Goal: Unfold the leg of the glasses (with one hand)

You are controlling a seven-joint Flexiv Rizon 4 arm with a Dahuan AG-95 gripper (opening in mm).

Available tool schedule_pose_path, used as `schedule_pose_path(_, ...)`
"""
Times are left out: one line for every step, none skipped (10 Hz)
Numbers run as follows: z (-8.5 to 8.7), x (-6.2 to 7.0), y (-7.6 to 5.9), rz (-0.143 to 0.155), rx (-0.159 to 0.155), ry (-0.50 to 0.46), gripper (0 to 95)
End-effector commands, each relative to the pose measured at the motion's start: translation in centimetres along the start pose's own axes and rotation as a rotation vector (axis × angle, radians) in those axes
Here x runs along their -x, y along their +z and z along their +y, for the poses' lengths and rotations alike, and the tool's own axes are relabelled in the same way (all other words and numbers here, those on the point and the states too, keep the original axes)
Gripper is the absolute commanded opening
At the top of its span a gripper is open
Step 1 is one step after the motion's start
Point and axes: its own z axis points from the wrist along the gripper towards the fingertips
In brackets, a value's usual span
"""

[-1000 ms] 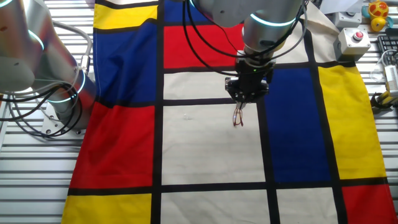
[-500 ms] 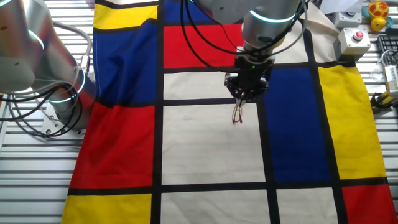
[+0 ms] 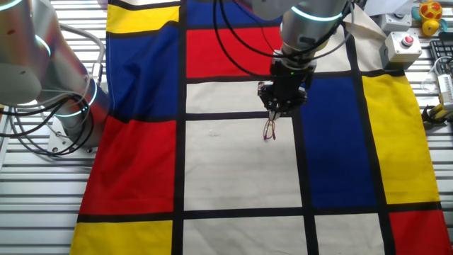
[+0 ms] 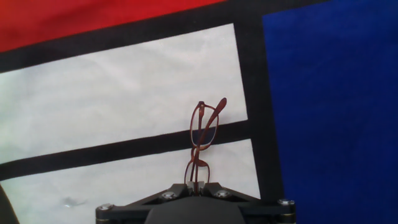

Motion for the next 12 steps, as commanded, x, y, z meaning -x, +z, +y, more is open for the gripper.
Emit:
schedule_pose_path(0.17,-0.06,-0.12,0.011,-0.002,0.000,0.0)
schedule_pose_path(0.17,-0.04,-0.12,0.017,-0.001,0.002,0.0)
schedule_pose_path(0.17,-0.04,-0.12,0.028,0.000,0.003,0.0)
schedule_pose_path(0.17,-0.02,-0.11,0.041,0.006,0.004,0.0)
schedule_pose_path(0.17,-0.02,-0.11,0.054,0.009,0.004,0.0)
schedule_pose_path(0.18,0.00,-0.11,0.066,0.014,0.004,0.0)
schedule_pose_path(0.19,0.06,-0.11,0.076,0.017,0.003,0.0)
schedule_pose_path(0.20,0.14,-0.10,0.084,0.017,0.000,0.0)
schedule_pose_path(0.21,0.19,-0.09,0.092,0.017,-0.001,0.0)
schedule_pose_path(0.23,0.27,-0.09,0.094,0.017,-0.002,0.0)
schedule_pose_path(0.23,0.28,-0.11,0.091,0.018,-0.004,0.0)
schedule_pose_path(0.25,0.28,-0.18,0.093,0.019,-0.004,0.0)
